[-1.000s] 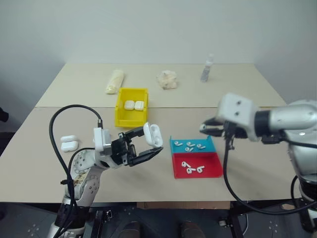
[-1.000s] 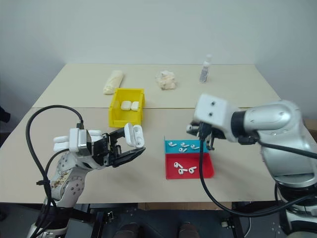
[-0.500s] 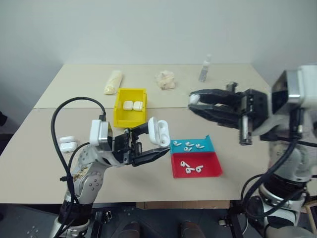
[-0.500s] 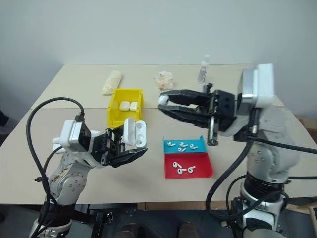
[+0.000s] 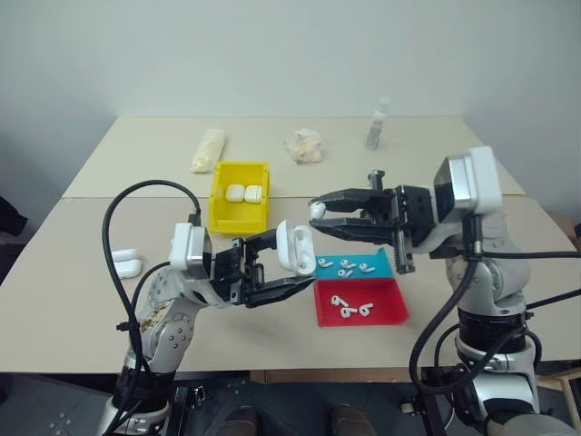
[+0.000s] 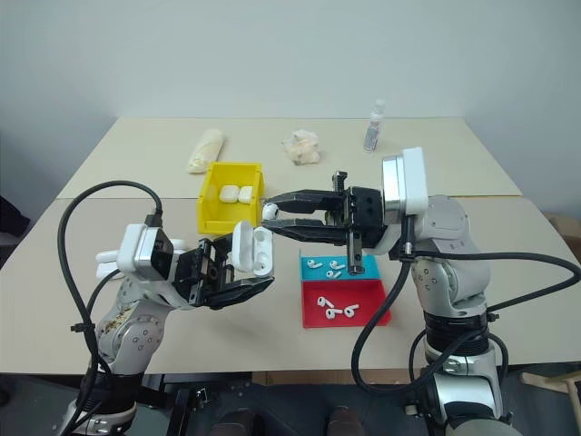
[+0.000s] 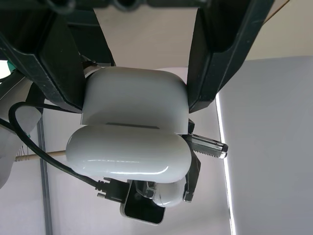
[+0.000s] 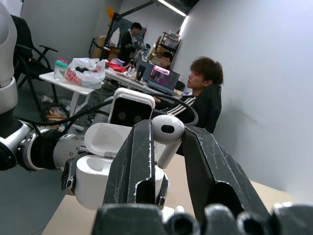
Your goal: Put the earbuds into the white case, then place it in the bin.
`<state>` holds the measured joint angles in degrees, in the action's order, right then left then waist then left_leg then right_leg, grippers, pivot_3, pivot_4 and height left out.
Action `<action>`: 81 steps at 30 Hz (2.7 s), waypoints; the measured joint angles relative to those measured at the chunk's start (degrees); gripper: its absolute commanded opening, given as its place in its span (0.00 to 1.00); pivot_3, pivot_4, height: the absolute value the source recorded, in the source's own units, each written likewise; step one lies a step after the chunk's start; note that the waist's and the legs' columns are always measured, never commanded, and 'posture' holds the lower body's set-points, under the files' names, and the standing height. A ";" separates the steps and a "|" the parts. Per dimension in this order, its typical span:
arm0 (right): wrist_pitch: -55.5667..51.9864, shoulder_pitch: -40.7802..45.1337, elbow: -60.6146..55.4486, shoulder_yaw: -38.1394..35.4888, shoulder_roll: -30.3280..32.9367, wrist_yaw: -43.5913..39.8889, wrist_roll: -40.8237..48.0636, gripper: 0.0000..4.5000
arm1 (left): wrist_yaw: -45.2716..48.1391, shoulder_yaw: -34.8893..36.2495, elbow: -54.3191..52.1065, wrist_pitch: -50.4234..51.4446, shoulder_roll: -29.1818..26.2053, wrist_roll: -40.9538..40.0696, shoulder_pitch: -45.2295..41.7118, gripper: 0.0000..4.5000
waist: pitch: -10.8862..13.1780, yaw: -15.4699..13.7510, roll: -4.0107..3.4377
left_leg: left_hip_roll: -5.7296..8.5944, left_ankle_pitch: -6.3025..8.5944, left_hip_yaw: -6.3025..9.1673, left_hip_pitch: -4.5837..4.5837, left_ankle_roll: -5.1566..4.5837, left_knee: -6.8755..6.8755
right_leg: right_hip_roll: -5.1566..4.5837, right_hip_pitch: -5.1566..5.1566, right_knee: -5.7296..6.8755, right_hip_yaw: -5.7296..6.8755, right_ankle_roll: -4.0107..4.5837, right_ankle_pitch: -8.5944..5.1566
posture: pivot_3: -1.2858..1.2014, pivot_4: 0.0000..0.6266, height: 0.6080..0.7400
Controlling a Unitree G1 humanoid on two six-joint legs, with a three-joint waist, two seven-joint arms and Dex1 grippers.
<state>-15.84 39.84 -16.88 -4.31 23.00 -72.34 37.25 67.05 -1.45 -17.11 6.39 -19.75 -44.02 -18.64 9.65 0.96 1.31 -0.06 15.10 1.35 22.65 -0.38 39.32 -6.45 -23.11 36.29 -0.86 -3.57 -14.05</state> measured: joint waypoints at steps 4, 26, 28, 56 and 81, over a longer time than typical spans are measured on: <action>1.21 -0.18 0.00 1.37 -0.12 0.36 0.01 0.18 | 0.03 0.00 0.00 0.08 -0.53 0.45 0.00 0.62 | 0.00 -0.04 0.00 | 0.00 0.00 0.00 0.00 0.00 0.00 | 0.00 0.00 0.00 0.00 0.00 0.00 | 0.52 0.24 1.00; 6.71 -2.71 2.37 5.51 0.73 0.18 -2.55 0.43 | 0.23 0.02 0.09 0.12 -0.42 1.25 0.43 0.62 | 0.00 -0.08 0.00 | 0.00 0.00 0.00 0.00 0.00 -0.01 | 0.00 0.00 -0.03 0.00 0.00 0.00 | 0.52 0.24 1.00; 7.57 -2.82 2.37 5.57 1.14 0.03 -2.91 0.57 | 0.46 0.02 0.32 0.12 -0.45 1.34 0.45 0.62 | 0.00 -0.08 0.00 | 0.00 0.00 0.00 0.00 0.00 -0.01 | 0.00 -0.01 -0.03 0.00 0.00 0.00 | 0.52 0.24 1.00; 6.45 19.84 32.03 30.97 24.51 -8.70 -40.66 0.57 | 3.21 1.98 12.47 -12.47 -5.34 14.75 9.41 0.62 | 0.02 0.09 -0.03 | -0.03 0.01 -0.21 0.12 -0.01 -0.06 | -0.01 -0.18 -0.09 -0.04 0.01 -0.01 | 0.52 0.24 1.00; 26.12 27.93 60.94 39.31 12.62 -12.49 -57.64 0.57 | -1.32 1.27 6.84 -11.32 -6.03 14.89 12.53 0.62 | 0.04 0.17 -0.06 | -0.03 -0.06 -0.20 0.16 0.11 -0.08 | -0.01 -0.29 -0.02 -0.04 0.03 0.00 | 0.52 0.24 1.00</action>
<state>10.28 67.77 44.06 35.00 35.62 -84.83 -20.38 65.74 -0.18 -10.27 -4.93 -25.78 -29.14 -6.11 9.69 1.13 1.25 -0.09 15.04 1.15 22.81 -0.28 39.25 -6.46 -23.40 36.26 -0.89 -3.54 -14.05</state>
